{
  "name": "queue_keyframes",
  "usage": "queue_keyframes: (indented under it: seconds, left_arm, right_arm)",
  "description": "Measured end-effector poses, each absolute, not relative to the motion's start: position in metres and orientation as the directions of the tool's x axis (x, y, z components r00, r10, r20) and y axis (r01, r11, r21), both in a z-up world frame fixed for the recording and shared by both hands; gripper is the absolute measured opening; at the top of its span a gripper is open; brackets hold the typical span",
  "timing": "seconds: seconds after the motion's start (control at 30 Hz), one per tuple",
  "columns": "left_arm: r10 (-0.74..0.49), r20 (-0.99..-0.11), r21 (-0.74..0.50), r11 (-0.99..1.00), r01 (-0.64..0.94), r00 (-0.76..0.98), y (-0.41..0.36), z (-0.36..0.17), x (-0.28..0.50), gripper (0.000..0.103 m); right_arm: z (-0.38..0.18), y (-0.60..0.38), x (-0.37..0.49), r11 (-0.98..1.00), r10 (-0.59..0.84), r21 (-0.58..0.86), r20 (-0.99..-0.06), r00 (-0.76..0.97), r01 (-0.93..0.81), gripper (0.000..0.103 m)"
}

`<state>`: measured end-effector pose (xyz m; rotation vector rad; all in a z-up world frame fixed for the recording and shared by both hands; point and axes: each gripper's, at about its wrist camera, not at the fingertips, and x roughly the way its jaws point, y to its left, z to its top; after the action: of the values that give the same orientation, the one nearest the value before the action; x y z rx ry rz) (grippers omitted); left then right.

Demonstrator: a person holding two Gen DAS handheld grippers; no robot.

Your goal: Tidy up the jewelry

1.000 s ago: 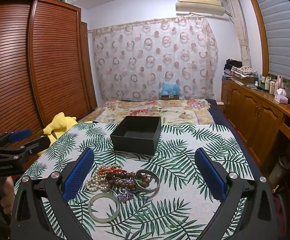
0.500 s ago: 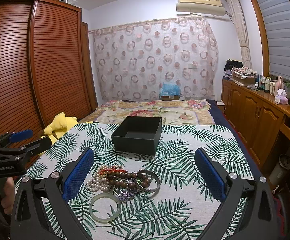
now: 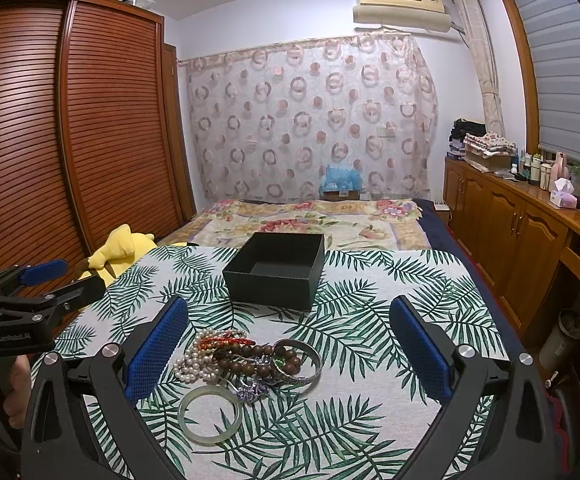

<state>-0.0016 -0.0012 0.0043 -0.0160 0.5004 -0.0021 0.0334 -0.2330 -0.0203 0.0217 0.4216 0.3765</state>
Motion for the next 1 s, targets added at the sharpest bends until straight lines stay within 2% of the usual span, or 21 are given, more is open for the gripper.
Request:
queue_keyframes:
  seconds: [0.47, 0.7, 1.0]
  left_arm:
    - [-0.025, -0.481, -0.022, 1.0, 0.016, 0.877, -0.008, -0.005, -0.002, 0.096]
    - [-0.044, -0.506, -0.04, 0.999, 0.027, 0.862, -0.003, -0.015, 0.005, 0.096]
    - [-0.085, -0.551, -0.048, 0.996, 0.07, 0.83, -0.005, -0.033, 0.015, 0.096]
  right_arm:
    - [-0.025, -0.233, 0.036, 0.93, 0.364, 0.097, -0.396, 0.843, -0.355, 0.101]
    - [-0.026, -0.234, 0.033, 0.928, 0.366, 0.097, -0.403, 0.839, -0.359, 0.101]
    - [-0.054, -0.242, 0.039, 0.937, 0.331, 0.047, -0.434, 0.838, -0.346, 0.101]
